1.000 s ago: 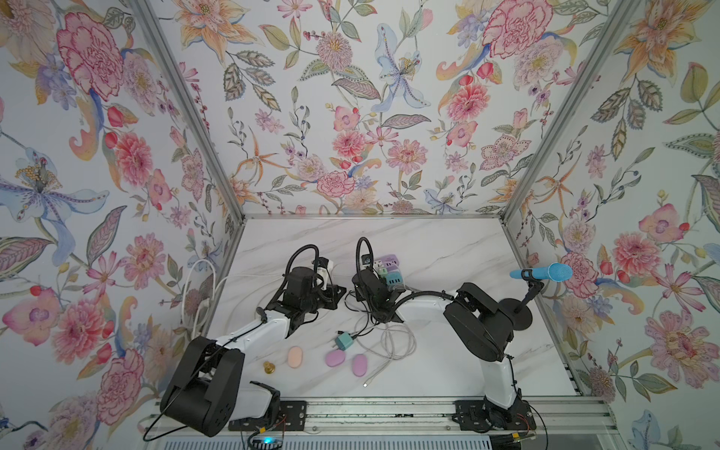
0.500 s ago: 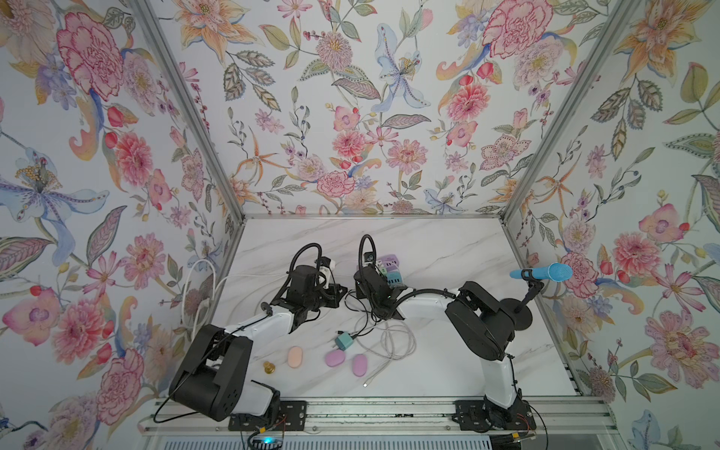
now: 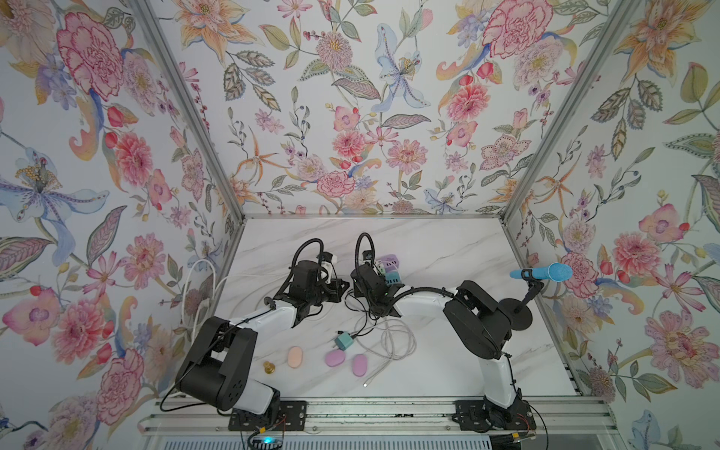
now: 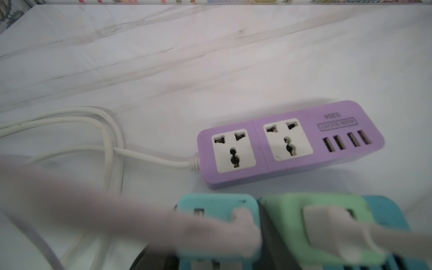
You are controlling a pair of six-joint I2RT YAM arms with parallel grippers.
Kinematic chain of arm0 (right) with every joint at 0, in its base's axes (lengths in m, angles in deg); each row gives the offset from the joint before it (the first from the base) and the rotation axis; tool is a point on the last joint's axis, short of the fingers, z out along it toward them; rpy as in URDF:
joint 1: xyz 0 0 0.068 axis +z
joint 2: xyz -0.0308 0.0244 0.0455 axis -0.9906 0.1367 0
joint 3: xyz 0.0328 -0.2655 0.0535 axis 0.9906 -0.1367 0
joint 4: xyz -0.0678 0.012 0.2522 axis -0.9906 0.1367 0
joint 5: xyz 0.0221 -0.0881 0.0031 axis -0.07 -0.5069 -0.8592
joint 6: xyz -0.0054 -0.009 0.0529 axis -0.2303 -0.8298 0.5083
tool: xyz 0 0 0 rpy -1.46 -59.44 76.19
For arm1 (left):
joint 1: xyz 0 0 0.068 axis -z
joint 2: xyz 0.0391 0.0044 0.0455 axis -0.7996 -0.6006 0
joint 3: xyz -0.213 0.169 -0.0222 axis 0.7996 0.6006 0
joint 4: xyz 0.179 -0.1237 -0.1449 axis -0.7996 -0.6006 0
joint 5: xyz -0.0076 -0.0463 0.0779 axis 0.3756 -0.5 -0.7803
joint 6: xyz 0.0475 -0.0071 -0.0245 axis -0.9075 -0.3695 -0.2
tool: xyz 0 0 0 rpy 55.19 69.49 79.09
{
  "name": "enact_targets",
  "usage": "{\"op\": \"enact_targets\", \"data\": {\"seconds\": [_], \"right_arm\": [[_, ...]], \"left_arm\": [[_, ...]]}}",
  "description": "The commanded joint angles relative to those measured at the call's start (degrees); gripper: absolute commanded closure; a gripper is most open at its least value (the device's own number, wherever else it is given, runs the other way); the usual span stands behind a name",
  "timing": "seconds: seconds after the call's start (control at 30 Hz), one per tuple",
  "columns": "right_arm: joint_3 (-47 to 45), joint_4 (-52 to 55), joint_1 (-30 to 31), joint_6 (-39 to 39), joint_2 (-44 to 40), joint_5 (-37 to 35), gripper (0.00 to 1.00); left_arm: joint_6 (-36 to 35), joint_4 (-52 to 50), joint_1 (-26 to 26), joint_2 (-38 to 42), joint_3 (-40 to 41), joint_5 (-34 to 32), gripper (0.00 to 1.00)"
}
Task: Charge the bluetooth headset
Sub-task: Insert the plug into the socket.
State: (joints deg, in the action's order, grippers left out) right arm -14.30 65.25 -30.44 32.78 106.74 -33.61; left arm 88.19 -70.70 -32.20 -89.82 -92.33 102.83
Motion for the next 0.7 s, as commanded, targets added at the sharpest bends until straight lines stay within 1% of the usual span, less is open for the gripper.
{"op": "enact_targets", "data": {"seconds": [0.0,0.17,0.3,0.33,0.53,0.67], "right_arm": [[-6.5,16.9,-1.7,6.5,6.8,12.4,1.0],[-6.5,17.0,-5.3,6.3,5.4,12.7,1.0],[-5.0,17.4,-7.4,7.2,6.1,12.7,1.0],[-5.0,17.7,-7.6,8.2,6.4,12.7,1.0],[-5.0,17.5,-7.3,6.9,7.4,11.6,1.0],[-4.7,17.8,-5.7,5.6,7.4,9.7,1.0]], "left_arm": [[-0.1,1.5,-0.3,0.7,-0.2,0.6,1.0],[-0.1,1.9,-0.3,0.5,0.3,0.9,1.0],[0.0,2.0,-0.3,0.4,0.2,0.9,1.0],[0.0,2.0,-0.3,0.3,0.1,0.9,1.0],[0.1,2.0,-0.3,-0.7,-0.5,1.3,1.0],[1.0,3.1,-0.1,-1.6,-0.5,1.8,1.0]]}}
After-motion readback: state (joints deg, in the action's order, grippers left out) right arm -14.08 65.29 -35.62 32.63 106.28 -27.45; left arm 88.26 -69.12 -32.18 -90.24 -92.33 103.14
